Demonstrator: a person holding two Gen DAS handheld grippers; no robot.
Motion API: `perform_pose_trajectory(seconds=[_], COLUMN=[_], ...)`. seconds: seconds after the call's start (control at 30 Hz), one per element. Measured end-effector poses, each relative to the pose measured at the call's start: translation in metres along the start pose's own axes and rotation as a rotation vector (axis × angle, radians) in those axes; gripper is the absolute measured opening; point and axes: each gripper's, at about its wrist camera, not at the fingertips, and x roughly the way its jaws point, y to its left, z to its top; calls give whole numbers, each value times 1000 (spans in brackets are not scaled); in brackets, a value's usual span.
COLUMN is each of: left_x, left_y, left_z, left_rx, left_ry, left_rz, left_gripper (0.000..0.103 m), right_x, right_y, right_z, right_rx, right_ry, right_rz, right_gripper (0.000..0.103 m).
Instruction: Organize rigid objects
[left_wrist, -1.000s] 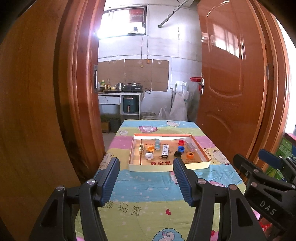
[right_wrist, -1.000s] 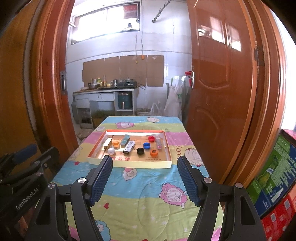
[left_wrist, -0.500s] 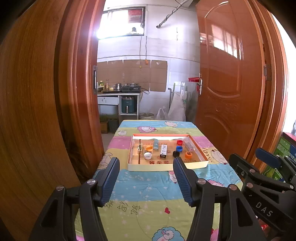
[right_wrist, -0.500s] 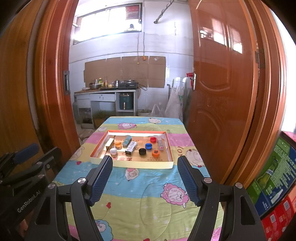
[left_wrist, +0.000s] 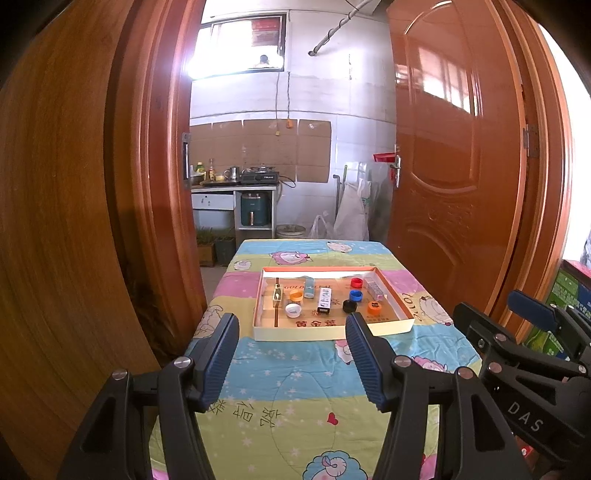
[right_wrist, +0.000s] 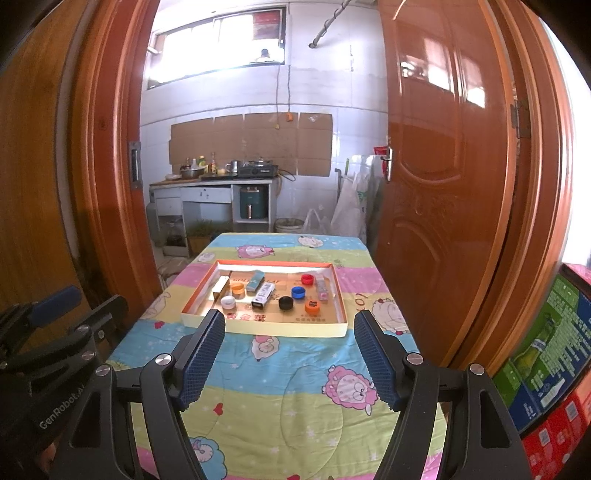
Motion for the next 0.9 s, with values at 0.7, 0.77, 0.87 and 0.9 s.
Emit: perform_pose_trajectory(seconds=[0.7, 0.77, 0.87, 0.9], left_x=[1, 1, 2, 2], left_y=[0, 0, 0, 0], left_z=[2, 2, 2, 2], left_rx=[2, 3, 4, 4], left_ry=[1, 1, 3, 3], left_rz=[-2, -3, -4, -4], left_gripper=[60, 60, 60, 60], right_x=[0, 0, 0, 0], right_y=[0, 0, 0, 0], right_z=[0, 0, 0, 0], right_rx=[0, -1, 0, 0], right_ry=[-1, -1, -1, -1], right_rz=[0, 0, 0, 1], right_gripper=[74, 74, 74, 74])
